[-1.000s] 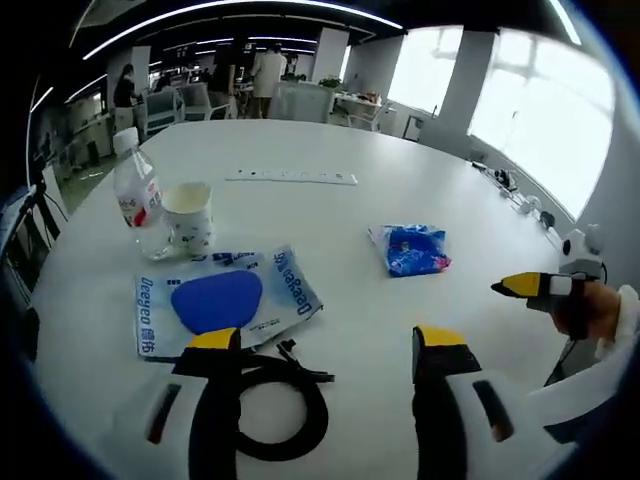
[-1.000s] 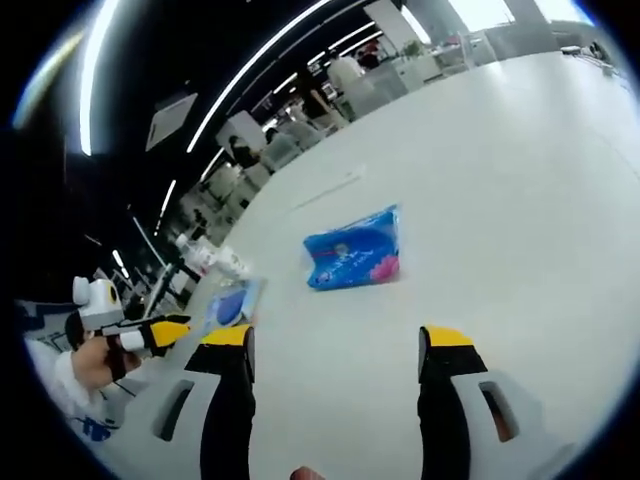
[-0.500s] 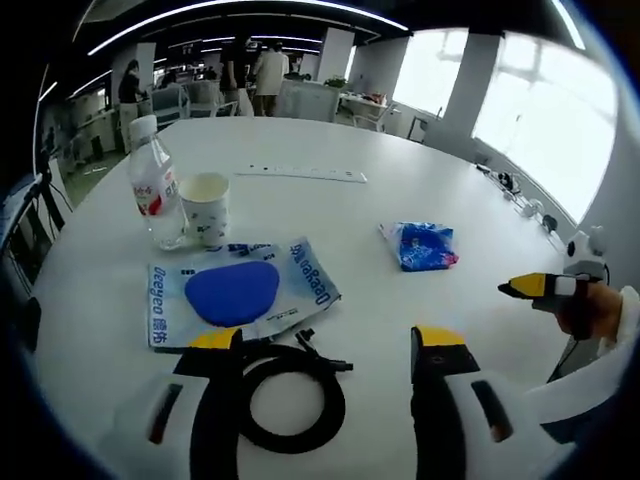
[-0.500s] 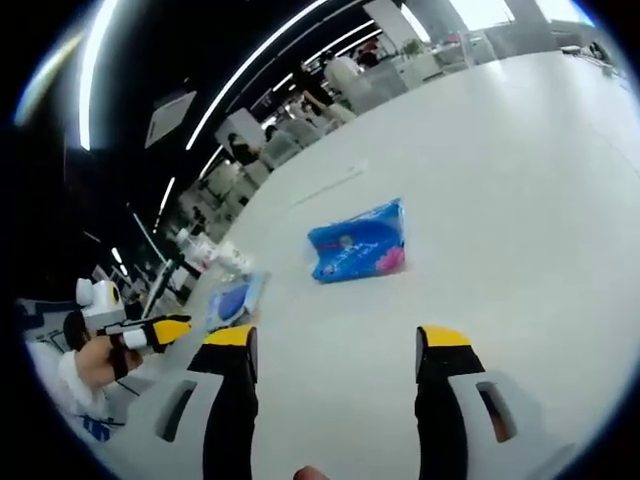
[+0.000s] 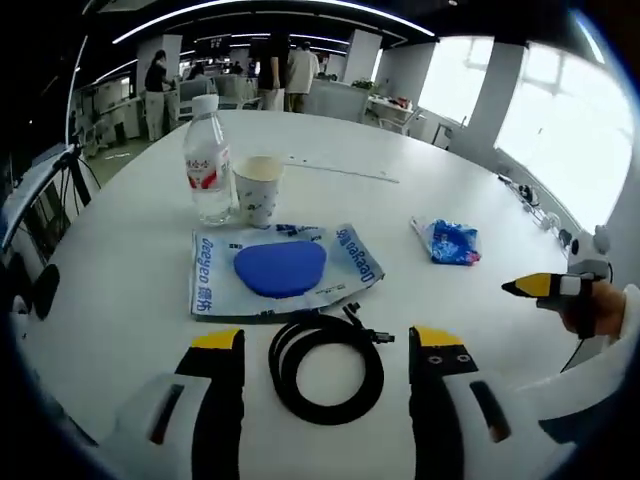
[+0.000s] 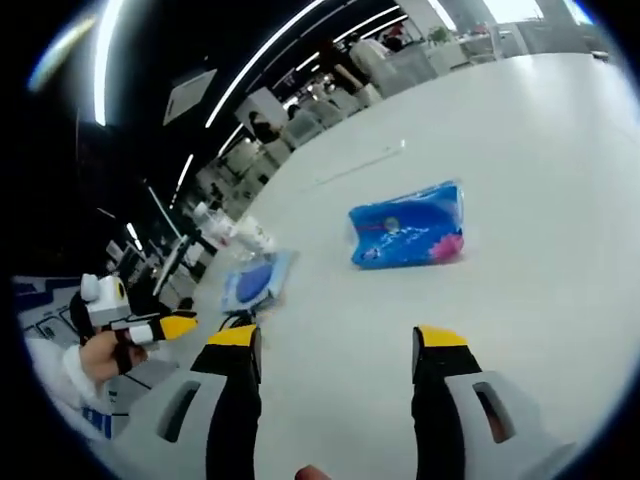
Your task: Arrange the tabletop items into an orderly group along one side of the table until the central work area is clear of visible clutter.
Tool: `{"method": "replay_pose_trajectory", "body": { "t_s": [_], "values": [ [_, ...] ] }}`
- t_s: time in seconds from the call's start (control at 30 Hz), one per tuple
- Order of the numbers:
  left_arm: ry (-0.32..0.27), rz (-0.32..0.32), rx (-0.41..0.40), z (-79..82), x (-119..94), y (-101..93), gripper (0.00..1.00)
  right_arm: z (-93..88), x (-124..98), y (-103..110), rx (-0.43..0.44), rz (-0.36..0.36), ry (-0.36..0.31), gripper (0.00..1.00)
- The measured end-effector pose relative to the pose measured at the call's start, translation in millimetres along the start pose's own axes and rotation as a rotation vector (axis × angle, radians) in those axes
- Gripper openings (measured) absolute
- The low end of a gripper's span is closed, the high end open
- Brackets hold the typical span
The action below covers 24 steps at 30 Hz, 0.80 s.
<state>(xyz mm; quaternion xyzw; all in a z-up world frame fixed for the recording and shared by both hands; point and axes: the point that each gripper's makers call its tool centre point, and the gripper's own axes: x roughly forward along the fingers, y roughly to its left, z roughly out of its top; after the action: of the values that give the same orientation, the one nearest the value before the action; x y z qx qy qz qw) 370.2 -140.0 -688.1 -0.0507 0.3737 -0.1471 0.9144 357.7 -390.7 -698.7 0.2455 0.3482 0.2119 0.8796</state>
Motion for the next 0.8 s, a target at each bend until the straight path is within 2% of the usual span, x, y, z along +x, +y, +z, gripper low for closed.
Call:
{"method": "replay_pose_trajectory", "body": {
  "t_s": [0.13,0.33,0.63,0.8],
  "values": [
    [0.002,0.019,-0.018,-5.6,-4,10.6,0.66,-4.8,12,15,-0.029,0.034,0.033,0.58],
    [0.007,0.03,-0.031,-9.2,-4,16.1,0.65,-11.3,20,27,-0.058,0.062,0.068,0.57],
    [0.034,0.024,-0.027,-17.0,7,16.6,0.64,-14.3,19,27,-0.049,0.061,0.08,0.56],
    [0.078,0.034,-0.018,-29.0,14,20.5,0.58,-18.2,15,25,-0.036,0.052,0.08,0.55]
  ]
}}
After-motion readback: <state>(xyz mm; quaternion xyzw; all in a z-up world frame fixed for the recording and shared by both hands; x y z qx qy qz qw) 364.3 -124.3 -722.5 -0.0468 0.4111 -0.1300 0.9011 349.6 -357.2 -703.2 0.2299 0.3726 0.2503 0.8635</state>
